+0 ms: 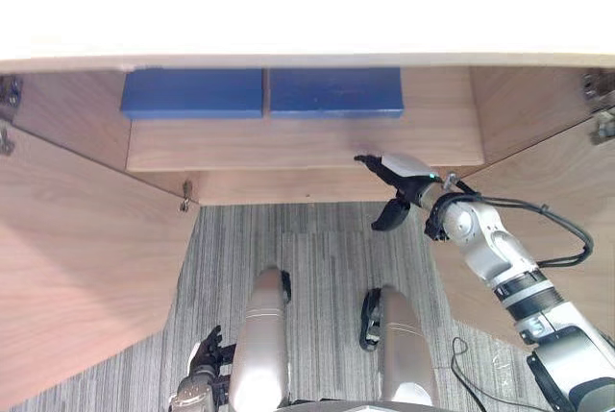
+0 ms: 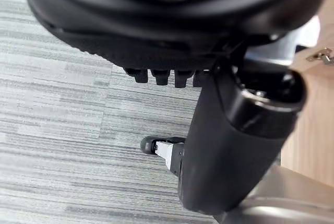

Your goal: Walk over to the cabinet, pick up the folder, carry it to the office cabinet, place the folder inside the office cabinet, then close the office cabinet door

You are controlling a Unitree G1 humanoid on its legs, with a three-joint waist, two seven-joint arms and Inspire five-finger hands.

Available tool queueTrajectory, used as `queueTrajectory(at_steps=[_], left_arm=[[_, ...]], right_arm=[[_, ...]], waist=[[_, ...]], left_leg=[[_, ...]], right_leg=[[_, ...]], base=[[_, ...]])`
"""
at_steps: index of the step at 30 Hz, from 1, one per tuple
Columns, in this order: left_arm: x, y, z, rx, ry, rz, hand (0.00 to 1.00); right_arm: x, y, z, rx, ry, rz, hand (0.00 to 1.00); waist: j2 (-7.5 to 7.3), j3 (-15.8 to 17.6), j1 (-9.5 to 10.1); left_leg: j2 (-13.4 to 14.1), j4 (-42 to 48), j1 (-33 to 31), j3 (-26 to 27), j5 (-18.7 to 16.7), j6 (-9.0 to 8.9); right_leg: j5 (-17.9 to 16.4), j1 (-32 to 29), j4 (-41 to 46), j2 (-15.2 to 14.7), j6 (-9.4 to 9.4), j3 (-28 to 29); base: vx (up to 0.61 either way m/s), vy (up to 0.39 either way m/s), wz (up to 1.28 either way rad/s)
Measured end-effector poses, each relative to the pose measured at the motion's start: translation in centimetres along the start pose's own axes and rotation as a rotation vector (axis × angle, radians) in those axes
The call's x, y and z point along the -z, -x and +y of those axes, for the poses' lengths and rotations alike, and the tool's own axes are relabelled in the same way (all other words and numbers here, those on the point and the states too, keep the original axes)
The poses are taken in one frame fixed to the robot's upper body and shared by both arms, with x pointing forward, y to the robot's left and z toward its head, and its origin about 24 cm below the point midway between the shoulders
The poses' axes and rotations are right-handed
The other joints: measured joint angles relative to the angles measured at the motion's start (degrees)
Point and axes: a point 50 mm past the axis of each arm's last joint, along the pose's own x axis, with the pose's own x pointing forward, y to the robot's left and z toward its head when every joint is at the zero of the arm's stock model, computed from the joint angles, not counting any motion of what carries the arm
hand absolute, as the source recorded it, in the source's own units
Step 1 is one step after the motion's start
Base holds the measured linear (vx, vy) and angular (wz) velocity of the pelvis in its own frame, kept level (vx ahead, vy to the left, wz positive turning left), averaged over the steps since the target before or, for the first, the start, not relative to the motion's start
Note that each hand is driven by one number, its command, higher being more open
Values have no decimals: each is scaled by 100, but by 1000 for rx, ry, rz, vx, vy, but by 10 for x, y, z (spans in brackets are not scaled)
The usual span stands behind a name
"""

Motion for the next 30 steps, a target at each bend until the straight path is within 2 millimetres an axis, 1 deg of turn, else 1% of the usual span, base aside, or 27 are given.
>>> queueTrajectory(at_steps=[1, 3, 4, 6, 7, 8, 9, 10, 11, 12, 13, 14, 15, 16, 17, 18, 19, 20, 21, 22, 24, 25, 26, 27, 28, 29, 30], left_arm=[[3, 1, 1, -3, -5, 9, 100], [14, 3, 10, -21, -24, 52, 100], [18, 4, 12, -26, -32, 68, 100], [33, 9, 23, -48, -71, 118, 100], [37, 11, 26, -53, -80, 130, 100], [42, 14, 30, -60, -91, 143, 100], [45, 15, 31, -63, -94, 152, 100], [47, 16, 31, -64, -93, 158, 100], [53, 17, 31, -70, -91, 180, 100], [58, 18, 30, -78, -87, 199, 100], [59, 19, 30, -81, -87, 201, 100], [58, 18, 28, -80, -85, 195, 100], [51, 14, 20, -72, -78, 166, 100], [48, 13, 17, -68, -76, 153, 100], [42, 10, 12, -59, -71, 133, 100], [33, 7, 9, -59, -73, 103, 100], [23, 3, 5, -53, -73, 73, 100], [21, 2, 3, -50, -73, 65, 100], [11, -2, -2, -42, -74, 45, 100], [9, -3, -5, -39, -80, 42, 100], [6, -5, -15, -21, -116, 40, 100], [6, -5, -18, -15, -119, 40, 100], [8, -4, -23, -4, -128, 43, 100], [8, -4, -29, 13, -131, 42, 100], [8, -4, -32, 20, -128, 43, 100], [10, -3, -36, 28, -124, 48, 100], [13, -2, -39, 36, -123, 57, 100]], right_arm=[[1, 0, 2, -7, -10, -1, 100], [7, 1, 18, -63, -39, 12, 100], [10, 2, 23, -81, -48, 21, 100], [21, 6, 43, -146, -95, 59, 100], [23, 8, 48, -161, -97, 69, 100], [27, 10, 56, -191, -94, 83, 100], [32, 13, 64, -216, -105, 101, 100], [34, 14, 70, -230, -117, 108, 100], [39, 19, 86, -257, -183, 125, 100], [42, 25, 105, -273, -272, 157, 100], [45, 27, 114, -268, -332, 179, 100], [48, 31, 128, -253, -419, 223, 100], [53, 38, 152, -222, -577, 308, 100], [54, 41, 161, -211, -643, 345, 100], [55, 47, 176, -200, -732, 402, 100], [54, 55, 195, -182, -852, 474, 100], [51, 65, 214, -171, -952, 547, 100], [49, 70, 223, -173, -988, 577, 100], [41, 85, 244, -183, -1058, 639, 100], [38, 91, 251, -188, -1085, 659, 100], [28, 108, 271, -203, -1149, 720, 100], [25, 112, 275, -209, -1158, 730, 100], [20, 118, 281, -212, -1191, 743, 100], [18, 117, 279, -190, -1206, 739, 100], [17, 117, 279, -179, -1217, 740, 100], [16, 116, 278, -169, -1222, 740, 100], [16, 119, 278, -146, -1227, 749, 100]], waist=[[-10, -9, -29], [-46, -117, -65], [-69, -164, -88], [-177, -380, -122], [-199, -469, -129], [-233, -586, -132], [-241, -655, -117], [-240, -707, -116], [-225, -903, -119], [-214, -1195, -137], [-187, -1305, -162], [-117, -1414, -215], [10, -1536, -292], [60, -1570, -319], [117, -1606, -364], [154, -1646, -454], [140, -1661, -526], [126, -1671, -564], [71, -1700, -645], [47, -1706, -674], [0, -1701, -758], [-11, -1692, -766], [-29, -1682, -763], [-35, -1646, -782], [-5, -1607, -782], [-21, -1601, -779], [23, -1611, -787]], left_leg=[[23, -166, 114, 48, 56, 3], [157, -900, 668, 267, 305, 8], [167, -1123, 823, 325, 384, 15], [202, -1824, 1405, 562, 619, 24], [199, -1915, 1480, 561, 652, 34], [167, -2005, 1632, 492, 694, 91], [32, -2016, 1818, 112, 709, 116], [-62, -2030, 1906, -141, 709, 116], [-216, -2116, 2059, -585, 712, 110], [-286, -2309, 2193, -733, 727, 85], [-293, -2417, 2264, -717, 729, 81], [-291, -2586, 2391, -687, 729, 79], [-292, -2900, 2636, -598, 741, 59], [-292, -3050, 2765, -498, 751, 42], [-305, -3272, 2966, -374, 771, 30], [-336, -3507, 3178, -203, 813, 68], [-381, -3686, 3370, -40, 887, 79], [-400, -3768, 3454, 49, 921, 82], [-456, -3976, 3673, 280, 1008, 105], [-469, -4049, 3764, 389, 1032, 104], [-480, -4174, 4053, 772, 1054, 122], [-473, -4179, 4131, 916, 1054, 122], [-424, -4154, 4204, 1214, 1053, 123], [-321, -4078, 4213, 1515, 1054, 147], [-281, -4042, 4227, 1626, 1052, 153], [-193, -3981, 4290, 1790, 1055, 145], [-30, -3878, 4312, 1875, 1058, 74]], right_leg=[[106, 113, -212, 29, 1, 2], [607, 675, -1263, 210, -12, 39], [747, 833, -1570, 239, -5, 50], [1228, 1401, -2627, 353, -5, 208], [1323, 1476, -2828, 381, -6, 257], [1458, 1636, -3088, 434, -15, 396], [1539, 1819, -3248, 484, -35, 542], [1563, 1901, -3301, 491, -35, 621], [1632, 1974, -3423, 505, -26, 784], [1714, 1984, -3558, 507, -7, 969], [1768, 1983, -3623, 513, 9, 1055], [1871, 2007, -3724, 526, 25, 1159], [2023, 2031, -3843, 542, 73, 1342], [2082, 2052, -3893, 543, 95, 1430], [2149, 2079, -3940, 543, 127, 1574], [2202, 2081, -3949, 539, 138, 1723], [2262, 2080, -3949, 534, 156, 1864], [2289, 2079, -3948, 534, 159, 1920], [2354, 2078, -3943, 540, 156, 2071], [2374, 2079, -3937, 548, 151, 2128], [2492, 2065, -3863, 642, 143, 2246], [2544, 2050, -3830, 677, 129, 2228], [2702, 1940, -3746, 697, 81, 1908], [2880, 1865, -3812, 645, -64, 1289], [2757, 1801, -3592, 554, -259, 785], [2262, 1669, -2668, 285, -664, -167], [1857, 1744, -1970, 31, -777, -745]], base=[[104, 66, -34], [126, 74, -48], [157, 78, -47], [164, 68, -49], [162, 51, -60], [149, 29, -68], [131, 14, -72], [87, 4, -75], [54, 6, -82], [85, 22, -83], [76, 32, -73], [86, 84, -73], [43, 98, -77], [25, 108, -83], [-9, 88, -79], [-47, 92, -91], [-63, 70, -78], [-101, 35, -85], [-65, 5, -70], [-117, -4, -91], [-107, -10, -88], [-130, -24, -107], [-198, -43, -119], [-264, -91, -113], [-240, -92, -87], [-198, -126, -56], [-127, -118, -50]])
